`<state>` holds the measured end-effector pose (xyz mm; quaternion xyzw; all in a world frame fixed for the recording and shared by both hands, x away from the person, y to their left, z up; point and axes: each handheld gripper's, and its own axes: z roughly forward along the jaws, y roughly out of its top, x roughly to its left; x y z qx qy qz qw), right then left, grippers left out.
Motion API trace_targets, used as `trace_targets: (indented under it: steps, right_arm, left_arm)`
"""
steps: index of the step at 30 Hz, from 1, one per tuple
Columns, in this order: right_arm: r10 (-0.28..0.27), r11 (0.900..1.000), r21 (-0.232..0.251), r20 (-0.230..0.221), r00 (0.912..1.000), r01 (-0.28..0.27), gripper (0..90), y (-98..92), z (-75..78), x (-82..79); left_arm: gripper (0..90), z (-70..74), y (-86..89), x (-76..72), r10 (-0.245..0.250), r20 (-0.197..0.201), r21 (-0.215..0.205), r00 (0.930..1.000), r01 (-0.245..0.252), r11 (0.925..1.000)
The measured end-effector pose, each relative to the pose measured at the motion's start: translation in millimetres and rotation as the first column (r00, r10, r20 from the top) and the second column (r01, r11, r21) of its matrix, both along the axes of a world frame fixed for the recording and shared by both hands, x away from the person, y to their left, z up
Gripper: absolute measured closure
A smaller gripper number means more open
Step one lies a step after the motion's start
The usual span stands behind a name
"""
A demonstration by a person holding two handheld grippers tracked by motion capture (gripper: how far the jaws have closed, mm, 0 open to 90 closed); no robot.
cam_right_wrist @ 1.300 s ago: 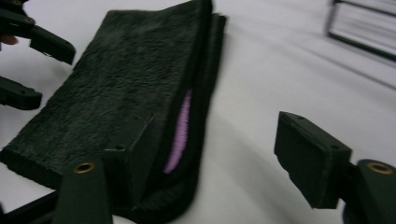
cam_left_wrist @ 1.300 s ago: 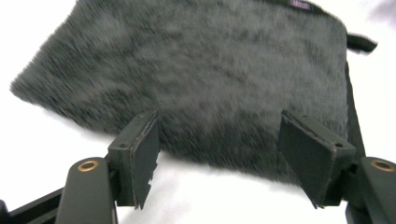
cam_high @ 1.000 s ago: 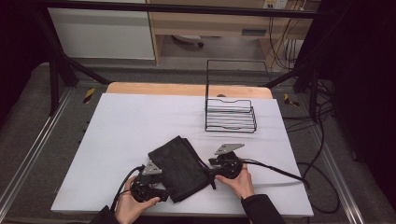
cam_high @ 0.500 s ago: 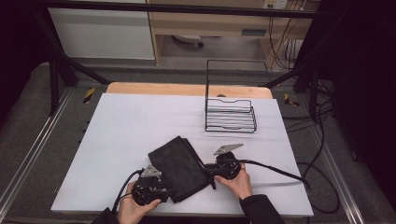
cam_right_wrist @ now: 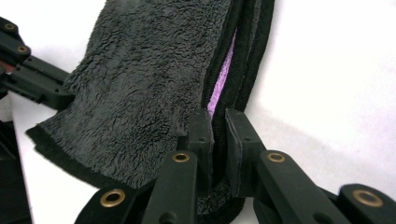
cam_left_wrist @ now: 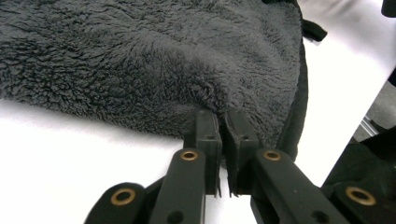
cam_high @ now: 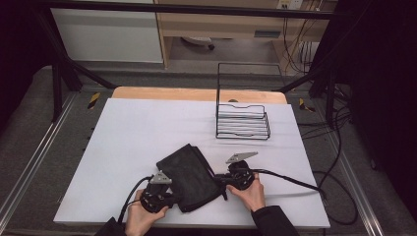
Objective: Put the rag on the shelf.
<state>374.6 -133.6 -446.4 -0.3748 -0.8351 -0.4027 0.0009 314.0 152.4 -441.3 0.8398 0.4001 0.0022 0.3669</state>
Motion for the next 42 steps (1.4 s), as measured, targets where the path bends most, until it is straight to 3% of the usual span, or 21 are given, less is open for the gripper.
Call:
trace_targets:
  steps: [6,9,10,11,12,13,16,19,20,21,24,25,29,31,34,37,38,41,42]
  right_arm:
    - [-0.005,1.0,-0.003,-0.021,0.9998,0.005,81.9,2.5,2.5,-12.8]
    - [-0.012,1.0,-0.006,-0.015,0.9998,0.011,71.9,2.2,3.9,-11.7]
    - [-0.016,1.0,-0.007,0.01,0.9998,0.016,64.9,1.1,5.6,-9.6]
    - [-0.016,1.0,-0.007,0.01,0.9998,0.016,64.9,1.1,5.6,-9.6]
    - [-0.037,0.999,0.001,0.077,0.9964,0.037,55.7,-1.2,13.2,-1.4]
    - [-0.047,0.999,0.021,0.104,0.9935,0.045,52.9,-1.7,17.7,4.2]
    - [-0.052,0.998,0.048,0.154,0.9867,0.045,52.4,6.8,26.3,24.8]
    - [-0.052,0.998,0.033,0.171,0.9839,0.047,51.9,28.8,23.1,49.7]
    - [-0.052,0.998,0.033,0.171,0.9839,0.047,51.9,28.8,23.1,49.7]
    - [-0.045,0.999,0.028,0.186,0.9816,0.04,55.4,43.4,18.1,64.1]
    - [-0.033,0.999,0.04,0.194,0.9806,0.025,60.5,54.3,14.4,74.6]
    - [-0.017,1.0,0.023,0.182,0.9832,0.013,65.1,63.4,10.2,81.1]
    - [0.001,1.0,-0.018,0.173,0.9849,0.002,75.9,71.9,1.1,84.4]
    - [-0.002,1.0,-0.027,0.174,0.9848,0.007,86.7,71.4,-0.5,83.7]
    - [-0.018,1.0,-0.009,0.187,0.9822,0.02,89.1,67.4,12.4,77.5]
    - [-0.025,0.999,-0.023,0.198,0.9799,0.03,89.3,63.3,20.6,75.0]
    - [-0.042,0.996,-0.065,0.206,0.9776,0.056,89.2,60.5,21.8,76.1]
    - [-0.05,0.995,-0.08,0.172,0.9839,0.064,87.5,59.1,14.5,80.2]
    - [-0.08,0.994,-0.059,0.175,0.9812,0.092,71.2,57.6,7.0,82.1]
  left_arm:
    - [86.3,4.0,12.2,4.6,-0.046,-0.019,0.003,0.9988,0.046,0.999]
    - [86.3,4.2,14.3,5.0,-0.062,-0.02,0.011,0.9979,0.062,0.998]
    - [86.2,4.2,13.8,4.6,-0.062,-0.014,0.016,0.998,0.062,0.9979]
    - [86.2,4.1,13.1,4.2,-0.065,-0.006,0.022,0.9979,0.065,0.9976]
    - [86.1,3.9,12.2,3.7,-0.07,0.004,0.03,0.9976,0.07,0.9971]
    - [86.1,3.9,11.5,3.0,-0.068,0.01,0.036,0.9977,0.067,0.9971]
    - [86.0,3.8,10.9,2.4,-0.064,0.012,0.039,0.9979,0.064,0.9972]
    - [86.0,3.3,10.4,1.6,-0.063,0.015,0.041,0.9979,0.062,0.9972]
    - [86.0,3.3,10.2,1.2,-0.064,0.017,0.043,0.9978,0.063,0.9971]
    - [86.1,3.1,10.1,0.9,-0.063,0.02,0.043,0.9978,0.062,0.9971]
    - [86.1,3.2,10.6,1.1,-0.066,0.019,0.043,0.9976,0.065,0.9969]
    - [86.1,3.1,10.7,1.3,-0.067,0.018,0.041,0.9976,0.066,0.997]
    - [86.1,3.8,10.8,1.0,-0.066,0.017,0.042,0.9976,0.066,0.997]
    - [86.1,4.8,11.4,0.8,-0.066,0.016,0.038,0.9977,0.065,0.9972]
    - [86.2,7.8,13.5,0.3,-0.068,0.013,0.028,0.9976,0.068,0.9973]
    - [86.2,10.1,14.6,0.2,-0.067,0.016,0.02,0.9976,0.066,0.9976]
    - [86.2,10.1,14.3,0.4,-0.068,0.017,0.02,0.9975,0.068,0.9975]
    - [86.2,8.6,12.3,0.8,-0.068,0.02,0.029,0.9975,0.068,0.9973]
    - [86.2,7.8,11.9,0.7,-0.067,0.019,0.03,0.9975,0.067,0.9973]
